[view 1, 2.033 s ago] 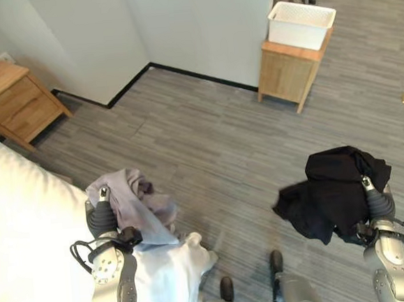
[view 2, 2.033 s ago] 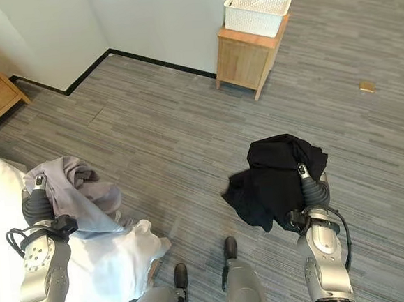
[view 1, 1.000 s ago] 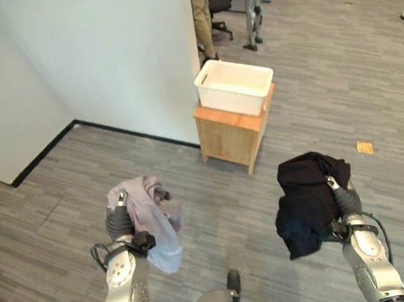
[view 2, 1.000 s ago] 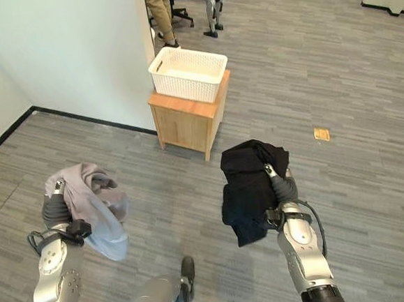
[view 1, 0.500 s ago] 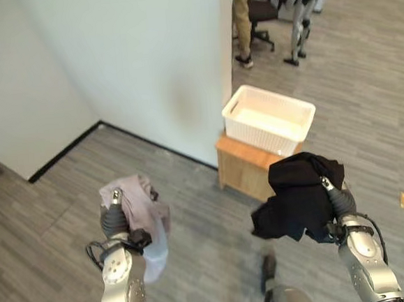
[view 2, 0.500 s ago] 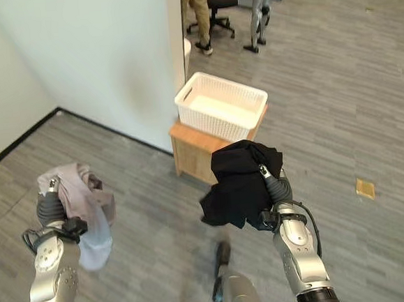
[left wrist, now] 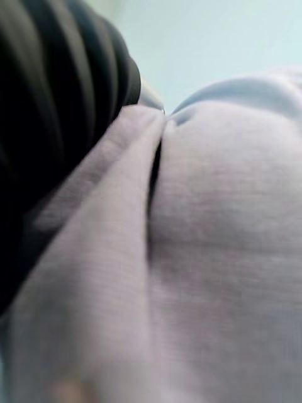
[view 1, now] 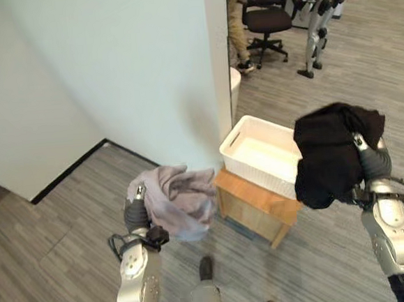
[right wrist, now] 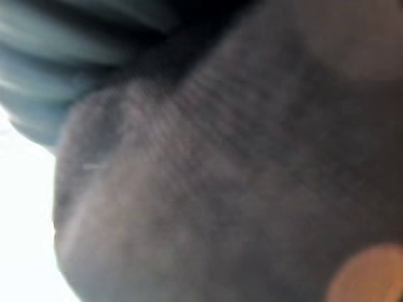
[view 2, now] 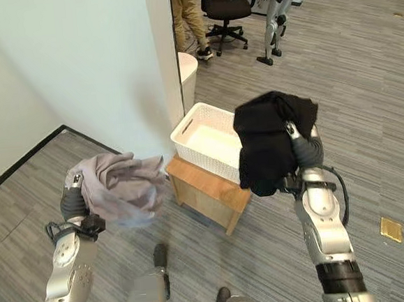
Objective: Pick up bed clothes into laundry basket.
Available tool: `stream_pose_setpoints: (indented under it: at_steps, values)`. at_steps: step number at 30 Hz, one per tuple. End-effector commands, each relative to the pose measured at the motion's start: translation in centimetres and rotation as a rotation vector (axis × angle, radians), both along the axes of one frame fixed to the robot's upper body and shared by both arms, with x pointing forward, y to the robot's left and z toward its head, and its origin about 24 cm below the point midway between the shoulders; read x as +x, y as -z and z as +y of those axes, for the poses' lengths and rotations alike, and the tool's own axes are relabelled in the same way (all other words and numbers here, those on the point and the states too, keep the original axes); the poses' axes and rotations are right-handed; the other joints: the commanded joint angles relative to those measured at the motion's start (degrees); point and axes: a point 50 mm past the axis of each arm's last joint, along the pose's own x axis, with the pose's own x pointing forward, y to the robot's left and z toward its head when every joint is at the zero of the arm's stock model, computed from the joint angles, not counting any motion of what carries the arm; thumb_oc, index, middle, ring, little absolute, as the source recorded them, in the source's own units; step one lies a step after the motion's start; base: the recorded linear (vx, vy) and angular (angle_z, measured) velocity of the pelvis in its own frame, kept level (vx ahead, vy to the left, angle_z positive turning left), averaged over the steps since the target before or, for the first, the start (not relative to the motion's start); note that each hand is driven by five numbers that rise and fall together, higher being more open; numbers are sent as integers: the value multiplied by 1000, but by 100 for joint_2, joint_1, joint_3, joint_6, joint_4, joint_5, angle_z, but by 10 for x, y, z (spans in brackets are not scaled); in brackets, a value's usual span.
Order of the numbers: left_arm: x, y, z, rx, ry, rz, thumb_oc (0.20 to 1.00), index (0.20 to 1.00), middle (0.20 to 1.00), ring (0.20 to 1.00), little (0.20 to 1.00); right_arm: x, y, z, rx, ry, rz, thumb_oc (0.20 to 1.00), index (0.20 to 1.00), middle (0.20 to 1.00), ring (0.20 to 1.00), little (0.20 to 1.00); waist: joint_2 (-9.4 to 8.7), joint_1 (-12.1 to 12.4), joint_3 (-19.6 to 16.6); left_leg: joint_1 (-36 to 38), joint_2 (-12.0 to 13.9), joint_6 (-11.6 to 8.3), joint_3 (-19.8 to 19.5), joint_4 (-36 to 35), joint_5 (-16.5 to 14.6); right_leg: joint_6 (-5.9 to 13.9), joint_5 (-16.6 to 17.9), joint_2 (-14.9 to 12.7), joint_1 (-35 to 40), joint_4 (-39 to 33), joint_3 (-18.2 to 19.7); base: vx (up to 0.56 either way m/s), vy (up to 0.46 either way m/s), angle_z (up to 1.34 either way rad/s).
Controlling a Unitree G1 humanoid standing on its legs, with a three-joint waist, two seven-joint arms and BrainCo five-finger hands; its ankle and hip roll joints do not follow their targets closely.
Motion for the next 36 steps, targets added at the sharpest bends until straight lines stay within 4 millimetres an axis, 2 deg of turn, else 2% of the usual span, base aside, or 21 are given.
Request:
stream_pose_setpoints:
  at_steps: [1,2,5,10,13,17,18,20,21,23,24,25,26,27,28,29,31,33,36]
  values:
    - [9,-43,8,95,72,-191,200,200,200,200,200,7,-47,-3,-156,31,-201,200,200,200,200,200,-170,149,-373,931,18,-310,-44,-493,221,522,232,-490,-559,153,-274,119,76,-15]
    - [9,-44,8,94,71,-192,200,200,200,200,200,8,-47,-2,-157,31,-202,200,200,200,200,200,-163,154,-358,975,19,-309,-28,-545,241,524,229,-490,-547,153,-263,135,92,-11]
    - [4,-45,12,154,92,-183,200,200,200,200,200,23,-70,-10,-254,62,-233,200,200,200,200,200,-179,223,-465,1242,-40,-237,12,-858,221,580,263,-533,-558,139,-199,119,82,-5]
    - [1,-39,4,130,143,-156,200,200,200,200,200,47,-83,-21,-362,120,-183,200,200,200,200,200,-249,348,-492,1272,-124,-161,26,-947,150,642,313,-591,-610,146,-205,70,63,4]
    - [-1,-34,-1,111,174,-134,200,200,200,200,200,64,-81,-33,-401,176,-98,200,200,200,200,200,-274,442,-494,1255,-178,-130,-4,-958,120,678,325,-633,-637,163,-232,65,59,3]
    - [-1,-35,0,113,176,-135,200,200,200,200,200,74,-69,-36,-392,191,-25,200,200,200,200,200,-274,519,-441,1222,-200,-105,-35,-958,109,695,352,-652,-669,158,-245,16,15,-1]
    - [-3,-35,1,103,166,-135,200,200,200,200,200,77,-57,-37,-356,195,19,200,200,200,200,200,-264,569,-414,1204,-207,-96,-64,-958,107,703,368,-661,-677,134,-266,0,0,0]
    - [-3,-35,1,103,165,-135,200,200,200,200,200,77,-57,-36,-355,194,19,200,200,200,200,200,-267,564,-416,1202,-208,-96,-66,-958,107,703,369,-662,-676,130,-268,0,0,0]
    - [-4,-34,3,97,149,-129,200,200,200,200,200,78,-34,-38,-307,202,99,200,200,200,200,200,-243,617,-339,1142,-231,-87,-108,-957,120,711,389,-671,-716,123,-295,2,19,3]
    - [-4,-34,3,98,149,-129,200,200,200,200,200,78,-34,-38,-306,202,99,200,200,200,200,200,-247,614,-345,1135,-232,-87,-111,-956,122,711,390,-672,-721,123,-298,0,0,0]
    - [-4,-35,3,86,141,-130,200,200,200,200,200,79,-11,-41,-224,223,172,200,200,200,200,200,-219,682,-262,1048,-242,-85,-154,-951,145,711,413,-682,-780,110,-331,-51,13,8]
    - [-4,-35,2,80,141,-132,200,200,200,200,200,79,1,-42,-176,231,213,200,200,200,200,200,-190,706,-216,1007,-248,-85,-171,-949,160,709,424,-684,-820,104,-343,-76,17,13]
    - [-4,-35,2,77,142,-132,200,200,200,200,200,78,22,-45,-160,235,301,200,200,200,200,200,-171,748,-160,959,-246,-91,-188,-944,178,711,443,-687,-863,95,-362,-47,11,13]
    - [-4,-36,2,76,141,-133,200,200,200,200,200,79,22,-45,-159,234,300,200,200,200,200,200,-172,745,-162,954,-245,-92,-188,-944,178,710,444,-686,-868,94,-361,-43,5,13]
    - [-3,-35,2,77,145,-131,200,200,200,200,200,79,34,-50,-146,241,368,200,200,200,200,200,-160,767,-129,916,-247,-94,-205,-940,190,708,456,-678,-905,86,-361,-54,8,13]
    - [-1,-35,0,55,153,-131,200,200,200,200,200,77,59,-63,-24,317,492,200,200,200,200,200,-115,827,-49,840,-260,-97,-237,-925,207,714,489,-660,-980,66,-346,-55,14,15]
    - [-2,-31,0,38,150,-108,200,200,200,200,200,67,88,-75,176,395,611,200,200,200,200,200,-65,882,-27,821,-262,-100,-264,-919,211,714,485,-651,-1009,60,-348,-16,8,3]
    - [-6,-27,5,36,129,-82,200,200,200,200,200,61,100,-85,202,433,704,200,200,200,200,200,-11,937,-6,795,-274,-97,-283,-905,211,715,480,-651,-1026,60,-361,0,0,0]
    - [-7,-25,7,39,121,-73,200,200,200,200,200,59,98,-96,212,471,730,200,200,200,200,200,41,958,-4,775,-294,-95,-300,-904,210,720,474,-672,-1026,60,-388,0,18,-2]
